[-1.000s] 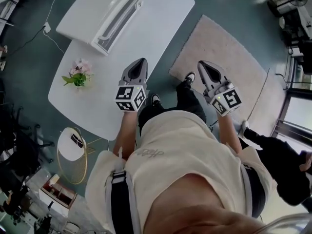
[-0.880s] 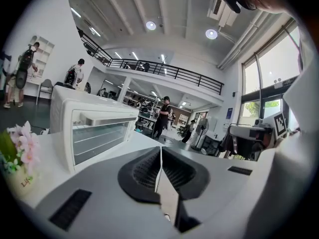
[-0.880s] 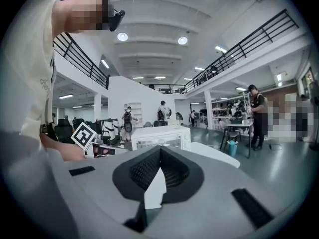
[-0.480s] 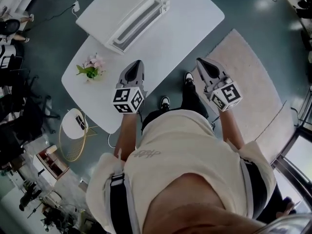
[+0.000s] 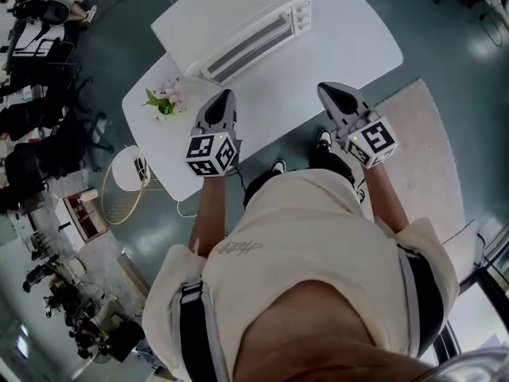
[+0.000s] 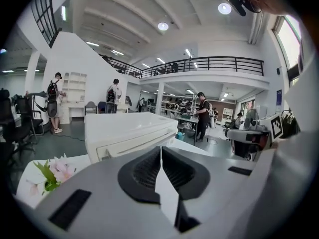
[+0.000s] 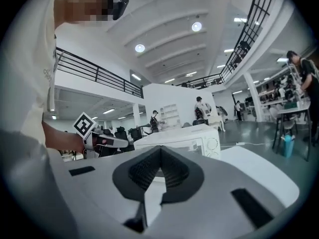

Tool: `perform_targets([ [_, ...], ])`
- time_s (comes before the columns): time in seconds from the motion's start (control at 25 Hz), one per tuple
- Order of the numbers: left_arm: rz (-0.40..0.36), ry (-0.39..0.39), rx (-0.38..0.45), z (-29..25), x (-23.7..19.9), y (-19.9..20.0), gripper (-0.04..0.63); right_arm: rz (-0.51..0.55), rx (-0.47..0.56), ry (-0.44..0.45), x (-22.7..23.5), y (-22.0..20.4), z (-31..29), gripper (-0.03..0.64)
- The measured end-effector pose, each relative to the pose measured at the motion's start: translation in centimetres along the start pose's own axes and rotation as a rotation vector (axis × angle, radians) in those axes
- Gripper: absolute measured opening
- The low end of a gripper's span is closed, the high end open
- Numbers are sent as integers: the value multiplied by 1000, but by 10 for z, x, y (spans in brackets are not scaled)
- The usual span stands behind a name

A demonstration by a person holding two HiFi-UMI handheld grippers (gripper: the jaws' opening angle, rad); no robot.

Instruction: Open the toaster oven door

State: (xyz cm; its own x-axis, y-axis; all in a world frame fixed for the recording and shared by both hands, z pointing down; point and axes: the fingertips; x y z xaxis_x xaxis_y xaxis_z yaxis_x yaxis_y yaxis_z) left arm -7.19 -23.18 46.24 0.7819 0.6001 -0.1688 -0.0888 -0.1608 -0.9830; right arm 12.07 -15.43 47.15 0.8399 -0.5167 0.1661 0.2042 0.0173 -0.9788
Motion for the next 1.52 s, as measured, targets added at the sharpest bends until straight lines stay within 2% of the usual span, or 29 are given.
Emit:
perform_targets([
  [0.2, -4, 53, 23, -14, 7, 8, 23, -19, -38, 94, 19, -2, -6, 6],
  [0.48, -71, 211, 18, -10, -8, -1, 23, 5, -61, 224, 41, 6, -19, 6],
  [0.68, -43, 294, 22, -10, -12, -6, 23, -17, -100, 270, 50, -4, -14, 6],
  [0.88, -36, 336, -9, -14, -29, -5, 23, -28, -115, 259, 57, -8, -15, 5],
  [1.0, -45, 330, -16, -22, -39, -3, 23, -40, -117, 244, 52, -9, -18, 6],
  [1.2, -22, 327, -15, -36, -60, -1, 23, 7, -123, 230, 35, 1, -27, 6],
  [1.4, -15, 332, -43, -54, -80, -6, 23, 107, -155, 169, 43, 4, -34, 6],
  [1.52, -11, 328, -74, -58, -86, -14, 23, 65, -158, 126, 47, 1, -36, 6],
])
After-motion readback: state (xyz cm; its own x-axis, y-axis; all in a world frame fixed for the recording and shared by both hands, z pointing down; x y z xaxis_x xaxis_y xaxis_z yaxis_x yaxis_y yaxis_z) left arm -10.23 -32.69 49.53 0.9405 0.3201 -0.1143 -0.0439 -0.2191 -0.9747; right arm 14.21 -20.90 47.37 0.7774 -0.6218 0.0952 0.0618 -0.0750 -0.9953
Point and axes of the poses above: the fingertips, and each gripper's own axes: z backward along the fingers, x to its right, y out of its top, and after that the axes turned 13 degrees about x, right-handed
